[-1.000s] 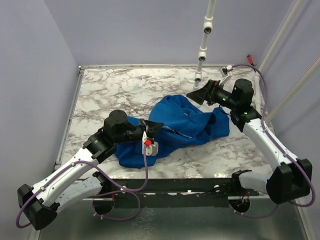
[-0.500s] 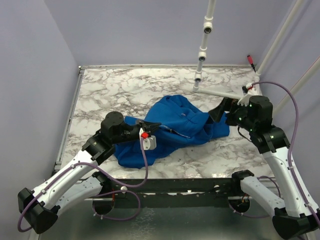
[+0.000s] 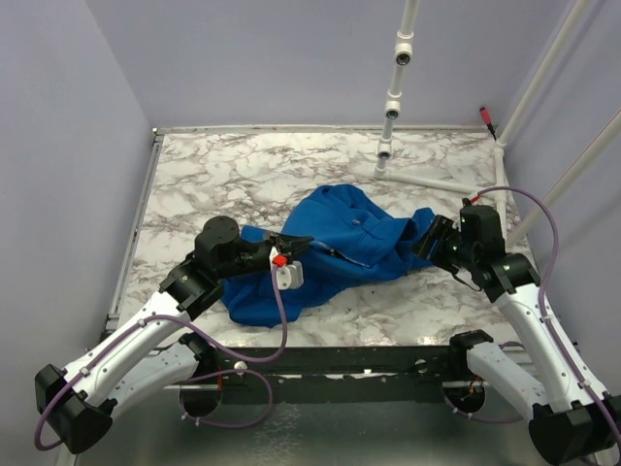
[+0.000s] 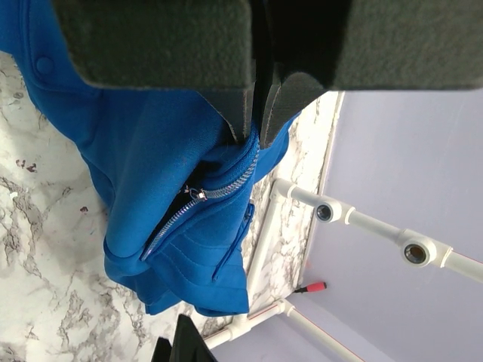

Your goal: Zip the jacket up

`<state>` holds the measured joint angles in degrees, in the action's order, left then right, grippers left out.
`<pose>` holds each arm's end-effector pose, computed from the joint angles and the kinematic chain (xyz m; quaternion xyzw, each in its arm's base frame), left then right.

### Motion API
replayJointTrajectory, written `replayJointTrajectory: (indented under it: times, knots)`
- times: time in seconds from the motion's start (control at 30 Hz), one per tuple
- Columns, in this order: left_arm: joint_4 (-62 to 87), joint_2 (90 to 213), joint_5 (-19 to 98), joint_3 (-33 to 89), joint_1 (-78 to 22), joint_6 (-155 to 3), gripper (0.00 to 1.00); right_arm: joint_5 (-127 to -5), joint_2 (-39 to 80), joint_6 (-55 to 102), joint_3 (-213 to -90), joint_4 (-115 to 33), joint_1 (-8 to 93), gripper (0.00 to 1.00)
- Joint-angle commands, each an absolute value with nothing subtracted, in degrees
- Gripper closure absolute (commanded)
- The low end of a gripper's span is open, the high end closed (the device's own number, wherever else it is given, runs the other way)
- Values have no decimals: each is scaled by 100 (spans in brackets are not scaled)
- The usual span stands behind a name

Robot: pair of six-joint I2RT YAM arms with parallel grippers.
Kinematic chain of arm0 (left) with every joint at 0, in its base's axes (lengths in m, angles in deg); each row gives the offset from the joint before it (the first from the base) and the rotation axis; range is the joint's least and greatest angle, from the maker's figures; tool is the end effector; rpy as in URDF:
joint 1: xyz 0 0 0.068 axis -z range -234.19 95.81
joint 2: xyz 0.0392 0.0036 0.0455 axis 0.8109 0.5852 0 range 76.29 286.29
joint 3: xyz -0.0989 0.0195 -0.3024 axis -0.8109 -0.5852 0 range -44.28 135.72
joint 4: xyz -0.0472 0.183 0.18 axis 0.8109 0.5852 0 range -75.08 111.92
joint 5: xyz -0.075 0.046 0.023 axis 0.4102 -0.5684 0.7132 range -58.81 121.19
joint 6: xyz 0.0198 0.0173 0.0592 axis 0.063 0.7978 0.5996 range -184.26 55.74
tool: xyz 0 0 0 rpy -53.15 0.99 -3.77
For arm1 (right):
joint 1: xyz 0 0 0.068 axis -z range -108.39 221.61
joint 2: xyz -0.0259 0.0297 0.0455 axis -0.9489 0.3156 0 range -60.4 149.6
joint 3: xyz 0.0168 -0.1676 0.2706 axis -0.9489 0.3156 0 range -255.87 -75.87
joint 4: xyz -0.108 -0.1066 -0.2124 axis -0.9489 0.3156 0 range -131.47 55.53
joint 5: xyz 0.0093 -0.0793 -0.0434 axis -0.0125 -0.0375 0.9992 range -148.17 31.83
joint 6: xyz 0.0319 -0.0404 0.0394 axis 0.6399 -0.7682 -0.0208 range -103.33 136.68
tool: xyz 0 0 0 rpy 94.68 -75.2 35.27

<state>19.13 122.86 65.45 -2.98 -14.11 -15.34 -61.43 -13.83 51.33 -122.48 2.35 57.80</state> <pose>0.1112 -0.1307 0.3577 0.6469 0.3868 -0.1764 0.6331 0.1357 0.0364 0.3135 0.1554 0.9062 0.1848 0.3471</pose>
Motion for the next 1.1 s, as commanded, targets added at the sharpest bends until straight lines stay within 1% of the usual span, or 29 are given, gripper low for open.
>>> replayJointTrajectory:
  times: [0.0, 0.3, 0.4, 0.43, 0.47, 0.5, 0.53, 0.57, 0.6, 0.73, 0.9, 1.07]
  knots:
    - [1605, 12274, 6694, -236, -1452, -1583, 100, -5969, -1201, 5860, -12035, -732, 5792, 40]
    - [1512, 12384, 6764, -178, -1450, -1562, 100, -5971, -636, 6653, -11588, -2144, 5790, 42]
    - [1510, 12393, 6758, -161, -1456, -1560, 100, -5965, -465, 6734, -11474, -2408, 5791, 45]
    - [1510, 12393, 6758, -153, -1447, -1557, 100, -5936, -400, 6774, -11467, -2419, 5790, 48]
    - [1510, 12393, 6750, -148, -1453, -1545, 100, -5917, -328, 6784, -11472, -2442, 5789, 51]
    - [1510, 12393, 6740, -141, -1454, -1530, 100, -5904, -291, 6783, -11483, -2463, 5789, 58]
    - [1510, 12393, 6736, -146, -1455, -1512, 100, -5881, -258, 6800, -11514, -2460, 5789, 71]
    - [1510, 12393, 6732, -148, -1449, -1502, 100, -5846, -236, 6763, -11556, -2448, 5791, 88]
    - [1514, 12386, 6727, -142, -1456, -1489, 100, -5671, -223, 6620, -11634, -2398, 5794, 98]
    - [1512, 12359, 6686, -150, -1455, -1430, 100, -4905, -233, 5721, -12586, -1540, 5912, 100]
    - [1525, 12264, 6584, -178, -1457, -1311, 100, -5300, -436, 4880, -13667, -923, 6776, 100]
    - [1645, 12155, 6542, -191, -1460, -1202, 100, -5848, -169, 4187, -14190, -183, 7372, 100]
